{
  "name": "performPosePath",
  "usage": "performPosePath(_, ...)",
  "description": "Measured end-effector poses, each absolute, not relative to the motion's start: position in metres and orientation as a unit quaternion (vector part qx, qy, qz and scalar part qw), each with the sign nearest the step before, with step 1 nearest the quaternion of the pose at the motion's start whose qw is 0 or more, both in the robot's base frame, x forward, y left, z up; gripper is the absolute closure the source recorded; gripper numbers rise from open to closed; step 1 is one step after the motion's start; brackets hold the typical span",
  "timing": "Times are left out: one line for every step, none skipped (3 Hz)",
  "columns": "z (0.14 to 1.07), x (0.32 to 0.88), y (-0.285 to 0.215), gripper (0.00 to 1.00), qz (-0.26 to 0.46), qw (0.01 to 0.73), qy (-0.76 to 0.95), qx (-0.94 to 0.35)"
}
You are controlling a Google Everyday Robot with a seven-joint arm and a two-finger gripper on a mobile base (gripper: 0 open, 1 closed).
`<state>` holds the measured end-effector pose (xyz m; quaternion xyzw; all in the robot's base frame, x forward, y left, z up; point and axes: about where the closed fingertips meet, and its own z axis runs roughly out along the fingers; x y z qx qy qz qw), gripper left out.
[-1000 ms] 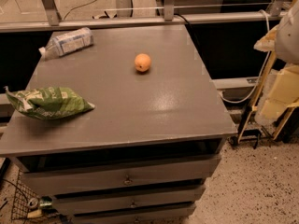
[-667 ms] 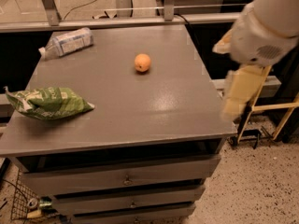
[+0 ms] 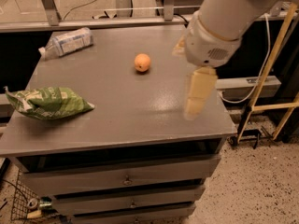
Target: Pick green jalapeno chip bag
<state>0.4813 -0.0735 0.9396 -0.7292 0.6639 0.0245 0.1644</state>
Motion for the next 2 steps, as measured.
performPosePath(0.931, 0.49, -0.032, 0.0, 0.055, 0.18, 0.633, -0.751)
performPosePath(0.921, 0.488, 0.04, 0.0, 0.054, 0.168, 0.566, -0.805)
